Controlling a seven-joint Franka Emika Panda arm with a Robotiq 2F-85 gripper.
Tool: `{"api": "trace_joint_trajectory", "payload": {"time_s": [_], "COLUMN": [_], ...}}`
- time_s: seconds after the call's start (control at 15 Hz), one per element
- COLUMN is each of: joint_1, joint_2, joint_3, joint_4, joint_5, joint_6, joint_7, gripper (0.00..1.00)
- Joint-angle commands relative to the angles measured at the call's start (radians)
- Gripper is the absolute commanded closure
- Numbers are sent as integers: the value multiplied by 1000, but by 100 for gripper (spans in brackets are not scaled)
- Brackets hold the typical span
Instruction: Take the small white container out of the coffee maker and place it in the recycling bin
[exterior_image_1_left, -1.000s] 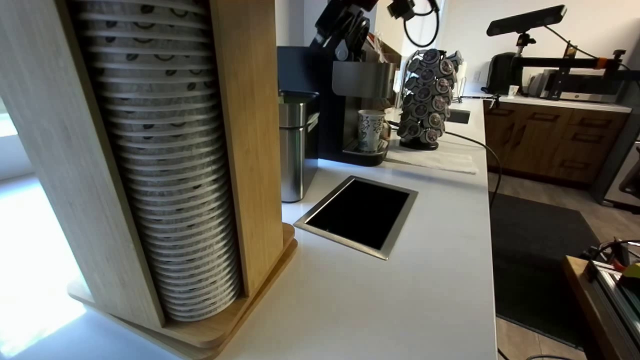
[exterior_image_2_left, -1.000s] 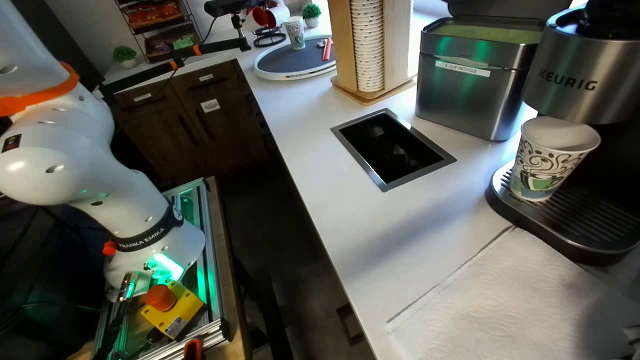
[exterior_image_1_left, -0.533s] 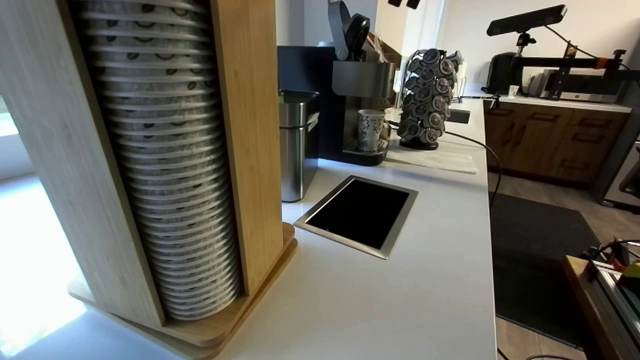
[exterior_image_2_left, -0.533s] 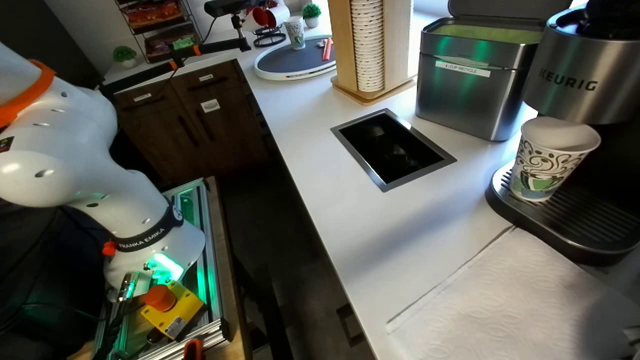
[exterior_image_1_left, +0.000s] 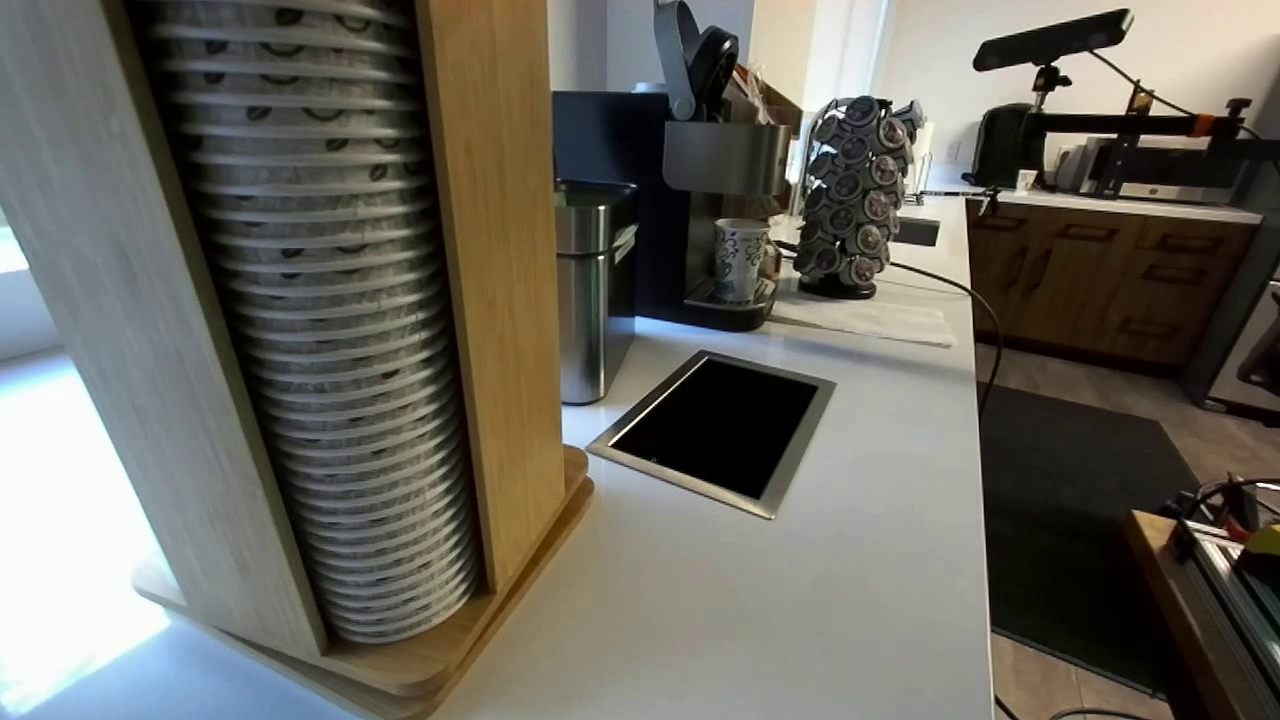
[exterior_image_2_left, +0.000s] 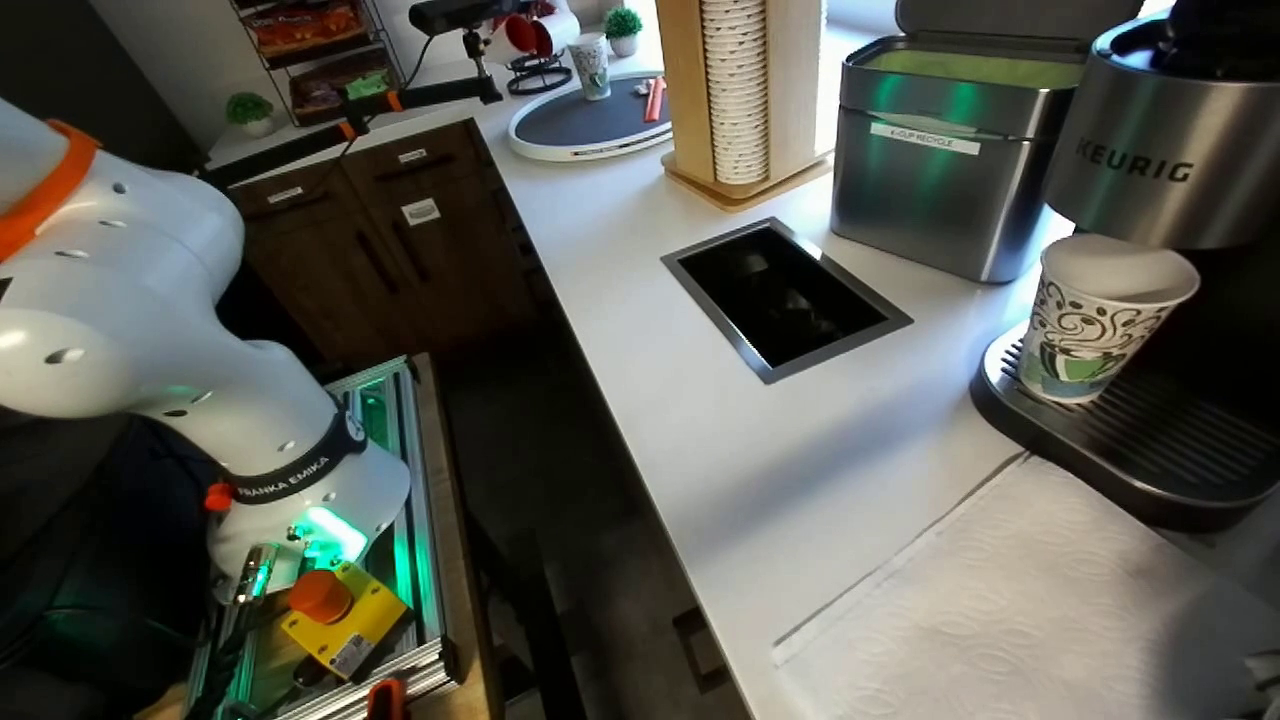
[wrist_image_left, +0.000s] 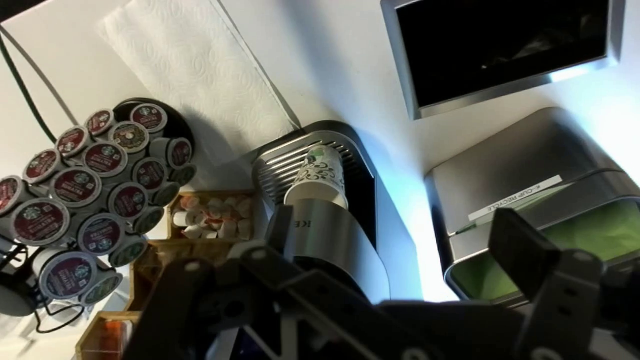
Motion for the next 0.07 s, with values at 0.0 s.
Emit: {"api": "trace_joint_trajectory", "payload": {"time_s": [0.0], "joint_1": [1], "joint_2": [4], "joint_3": [5], "joint_4": [5], "joint_5": [1], "joint_6": [-4], "joint_7": [-1], "gripper": [0]}}
